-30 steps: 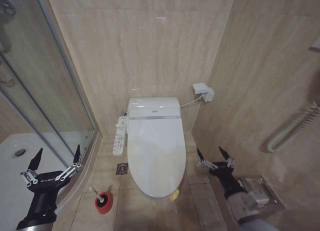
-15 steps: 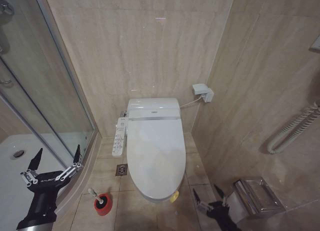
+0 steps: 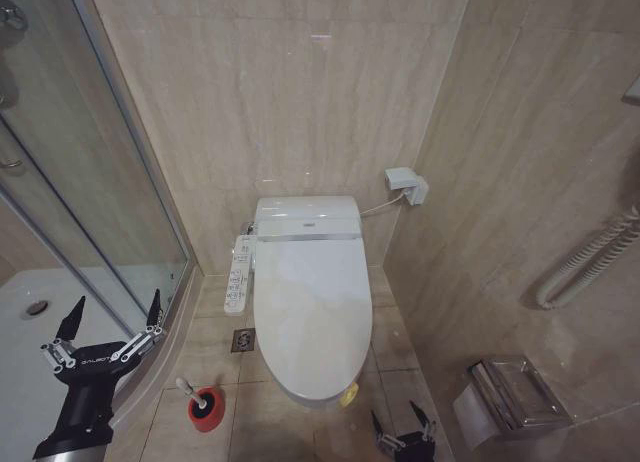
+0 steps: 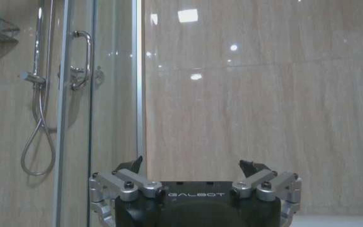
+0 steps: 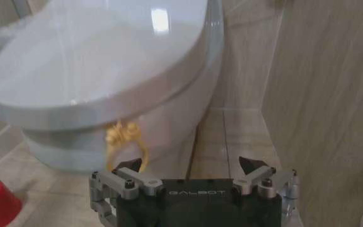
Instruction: Open the toilet lid, clean the toilet bowl with a toilet brush, close the toilet lid, and flush.
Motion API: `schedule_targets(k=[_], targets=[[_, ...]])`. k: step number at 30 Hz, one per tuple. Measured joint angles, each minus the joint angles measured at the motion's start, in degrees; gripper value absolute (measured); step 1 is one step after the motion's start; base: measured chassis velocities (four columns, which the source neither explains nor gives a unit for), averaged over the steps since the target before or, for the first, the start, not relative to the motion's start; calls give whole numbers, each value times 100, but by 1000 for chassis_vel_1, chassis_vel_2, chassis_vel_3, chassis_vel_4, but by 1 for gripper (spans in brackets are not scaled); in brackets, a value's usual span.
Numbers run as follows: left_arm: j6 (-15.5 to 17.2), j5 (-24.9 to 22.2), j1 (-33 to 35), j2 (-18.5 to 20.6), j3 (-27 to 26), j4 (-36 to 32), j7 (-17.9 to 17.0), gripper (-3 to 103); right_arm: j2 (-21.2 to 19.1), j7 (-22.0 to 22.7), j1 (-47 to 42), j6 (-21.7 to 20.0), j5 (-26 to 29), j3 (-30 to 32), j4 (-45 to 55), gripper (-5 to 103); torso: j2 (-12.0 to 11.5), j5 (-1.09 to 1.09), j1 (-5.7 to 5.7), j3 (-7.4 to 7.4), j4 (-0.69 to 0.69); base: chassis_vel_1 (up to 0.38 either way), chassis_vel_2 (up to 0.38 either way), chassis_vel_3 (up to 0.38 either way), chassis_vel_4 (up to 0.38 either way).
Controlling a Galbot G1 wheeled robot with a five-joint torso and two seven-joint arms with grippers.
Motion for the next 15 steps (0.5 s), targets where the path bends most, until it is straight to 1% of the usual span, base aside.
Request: schedule_targets(k=[6,9,15], targets=[[0,0,1,0,0,0,0,100,64,42,604,-115,38,-58,-621,100,0,0,0,0,0,0,0,0,0],[0,0,0,0,0,0,0,100,121,65,830,-158,63,-41,-757,100,0,1,0,0,1,0,0,0,0],[0,0,0,0,0,0,0,100,100,88,1204,-164,15,-147,-1105,100,0,0,1,0,0,0,0,0,0]])
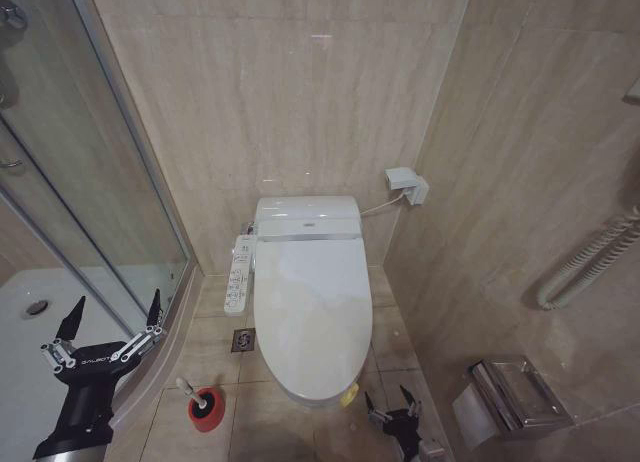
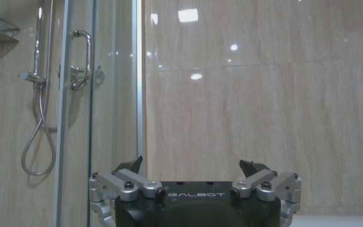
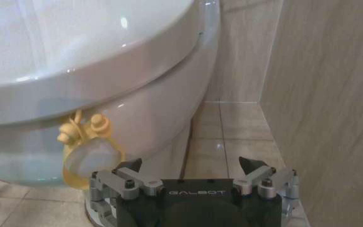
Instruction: Open the toilet lid, clean the toilet bowl with a toilet brush, close the toilet lid, and flush.
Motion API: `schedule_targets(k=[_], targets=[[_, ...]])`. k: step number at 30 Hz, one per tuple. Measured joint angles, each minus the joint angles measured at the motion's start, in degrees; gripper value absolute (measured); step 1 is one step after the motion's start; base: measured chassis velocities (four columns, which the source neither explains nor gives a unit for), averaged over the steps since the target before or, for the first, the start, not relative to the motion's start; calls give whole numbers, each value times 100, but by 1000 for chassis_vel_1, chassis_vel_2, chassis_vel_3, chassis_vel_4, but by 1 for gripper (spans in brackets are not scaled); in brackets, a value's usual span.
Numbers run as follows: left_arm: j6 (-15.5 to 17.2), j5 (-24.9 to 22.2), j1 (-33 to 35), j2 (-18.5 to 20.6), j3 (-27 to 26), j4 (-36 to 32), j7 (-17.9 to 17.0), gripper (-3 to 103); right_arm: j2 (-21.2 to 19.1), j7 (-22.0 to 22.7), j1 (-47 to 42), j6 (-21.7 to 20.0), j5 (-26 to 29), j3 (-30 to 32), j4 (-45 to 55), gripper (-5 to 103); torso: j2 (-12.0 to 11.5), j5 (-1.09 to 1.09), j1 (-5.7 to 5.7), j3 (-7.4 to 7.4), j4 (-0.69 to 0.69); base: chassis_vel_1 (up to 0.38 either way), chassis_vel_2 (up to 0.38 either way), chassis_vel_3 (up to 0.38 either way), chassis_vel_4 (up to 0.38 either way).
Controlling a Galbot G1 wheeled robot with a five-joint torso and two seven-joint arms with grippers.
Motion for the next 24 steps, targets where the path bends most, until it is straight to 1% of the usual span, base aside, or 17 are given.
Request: schedule_targets(k=[8,24], targets=[[0,0,0,0,0,0,0,100,4,16,151,46,-40,-29,-241,100,0,0,0,0,-1,0,0,0,0],[0,0,0,0,0,0,0,100,-14,16,-66,-29,68,-179,-57,100,0,0,0,0,0,0,0,0,0]])
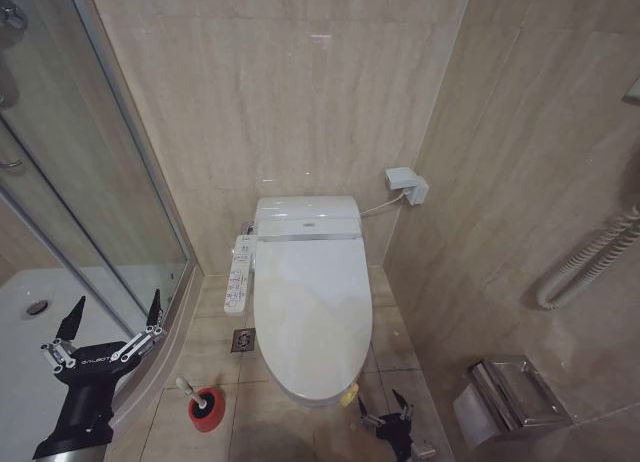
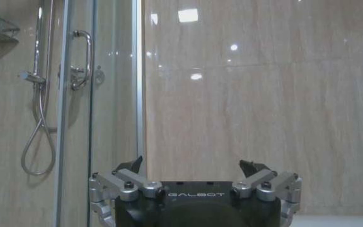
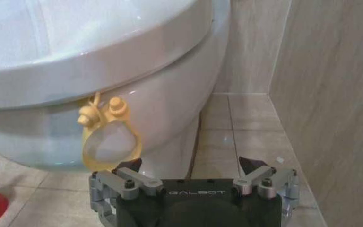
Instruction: Open the toilet lid, clean the toilet bowl with a toilet brush, close the toilet lid, and flush.
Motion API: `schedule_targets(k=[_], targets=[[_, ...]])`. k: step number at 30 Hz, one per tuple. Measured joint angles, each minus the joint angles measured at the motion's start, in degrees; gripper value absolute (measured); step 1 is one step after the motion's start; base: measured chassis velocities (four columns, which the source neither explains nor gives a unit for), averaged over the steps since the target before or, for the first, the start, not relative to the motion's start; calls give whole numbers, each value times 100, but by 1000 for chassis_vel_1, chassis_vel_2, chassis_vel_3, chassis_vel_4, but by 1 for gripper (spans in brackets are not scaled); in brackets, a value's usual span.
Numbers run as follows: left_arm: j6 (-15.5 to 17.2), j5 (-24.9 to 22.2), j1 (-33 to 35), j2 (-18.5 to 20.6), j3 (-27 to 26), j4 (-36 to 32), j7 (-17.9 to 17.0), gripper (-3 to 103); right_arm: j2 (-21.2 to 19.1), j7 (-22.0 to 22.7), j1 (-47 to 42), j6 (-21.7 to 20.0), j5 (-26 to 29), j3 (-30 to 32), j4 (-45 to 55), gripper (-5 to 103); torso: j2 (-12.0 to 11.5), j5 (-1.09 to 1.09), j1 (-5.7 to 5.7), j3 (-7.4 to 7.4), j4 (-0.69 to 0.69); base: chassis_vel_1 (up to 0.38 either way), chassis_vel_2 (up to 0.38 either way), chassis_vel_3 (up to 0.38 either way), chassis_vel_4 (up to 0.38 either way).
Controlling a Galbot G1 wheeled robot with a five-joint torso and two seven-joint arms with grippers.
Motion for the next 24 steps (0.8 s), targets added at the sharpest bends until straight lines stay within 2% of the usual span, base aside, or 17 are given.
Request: schedule_targets(k=[11,24], targets=[[0,0,0,0,0,0,0,100,202,85,201,55,14,-83,-266,100,0,1,0,0,1,0,0,0,0],[0,0,0,0,0,0,0,100,258,111,506,48,15,-118,-631,100,0,0,0,0,0,0,0,0,0]])
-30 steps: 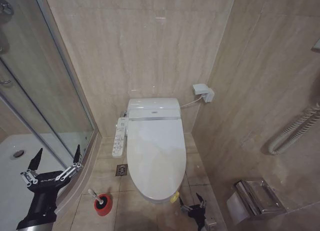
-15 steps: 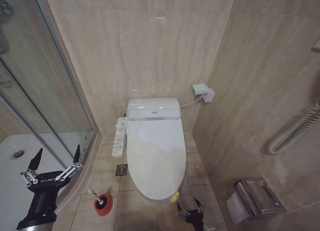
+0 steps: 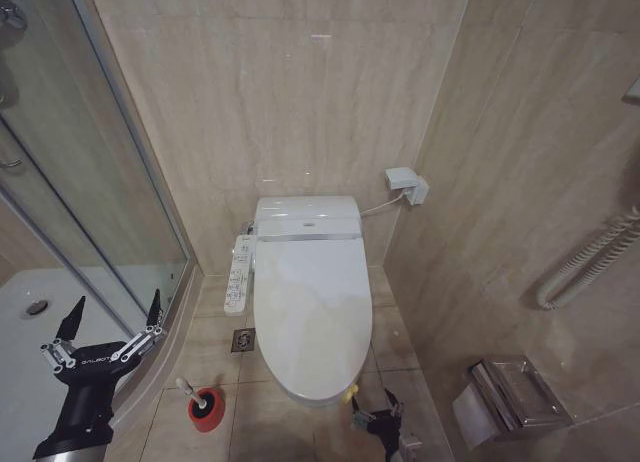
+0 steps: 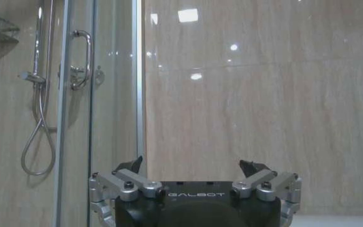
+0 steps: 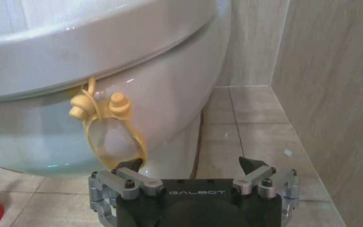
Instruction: Open the toilet lid, clean the toilet bowl with a toilet brush, close the toilet lid, and flush.
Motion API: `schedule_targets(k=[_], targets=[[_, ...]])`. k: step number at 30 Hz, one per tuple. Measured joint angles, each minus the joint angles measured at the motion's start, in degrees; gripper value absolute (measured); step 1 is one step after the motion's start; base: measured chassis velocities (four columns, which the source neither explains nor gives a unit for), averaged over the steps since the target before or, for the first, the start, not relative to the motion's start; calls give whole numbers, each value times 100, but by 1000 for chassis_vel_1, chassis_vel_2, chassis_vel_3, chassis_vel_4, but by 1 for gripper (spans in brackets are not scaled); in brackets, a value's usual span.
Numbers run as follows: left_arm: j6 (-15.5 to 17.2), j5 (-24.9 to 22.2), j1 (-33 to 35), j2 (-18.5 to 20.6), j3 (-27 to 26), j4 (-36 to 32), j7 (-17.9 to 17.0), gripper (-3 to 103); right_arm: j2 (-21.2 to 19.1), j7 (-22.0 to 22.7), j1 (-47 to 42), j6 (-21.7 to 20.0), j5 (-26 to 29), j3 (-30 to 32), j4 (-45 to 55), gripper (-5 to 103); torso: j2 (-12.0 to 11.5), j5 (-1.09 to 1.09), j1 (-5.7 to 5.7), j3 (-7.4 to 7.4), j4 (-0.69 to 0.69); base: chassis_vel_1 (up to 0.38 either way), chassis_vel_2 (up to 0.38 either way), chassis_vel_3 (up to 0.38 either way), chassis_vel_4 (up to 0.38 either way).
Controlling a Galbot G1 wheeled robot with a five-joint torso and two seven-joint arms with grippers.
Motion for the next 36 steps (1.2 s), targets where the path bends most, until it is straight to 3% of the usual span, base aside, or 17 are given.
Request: schedule_targets(k=[13,14,19,20,26,27,34,35,36], targets=[[0,0,0,0,0,0,0,100,8,-82,109,45,-7,27,-53,100,0,0,0,0,0,0,0,0,0],[0,0,0,0,0,0,0,100,-1,-93,104,45,-21,40,-40,85,0,0,0,0,0,0,0,0,0],[0,0,0,0,0,0,0,100,-33,-105,75,-3,-27,46,56,85,0,0,0,0,0,0,0,0,0],[0,0,0,0,0,0,0,100,-34,-106,73,-4,-27,45,62,58,0,0,0,0,0,0,0,0,0],[0,0,0,0,0,0,0,100,-24,-126,50,-4,-43,35,81,58,0,0,0,0,0,0,0,0,0],[0,0,0,0,-1,0,0,100,-20,-130,45,-3,-53,31,81,31,0,0,0,0,0,0,0,0,0],[0,0,0,0,0,0,0,100,4,-151,30,0,-62,2,73,31,0,0,0,0,0,0,0,0,0],[0,0,0,0,0,0,0,100,6,-155,28,2,-62,-7,73,4,0,0,0,0,0,0,0,0,0],[0,0,0,0,0,0,0,100,8,-159,27,5,-59,-12,73,4,0,0,0,0,0,0,0,0,0]])
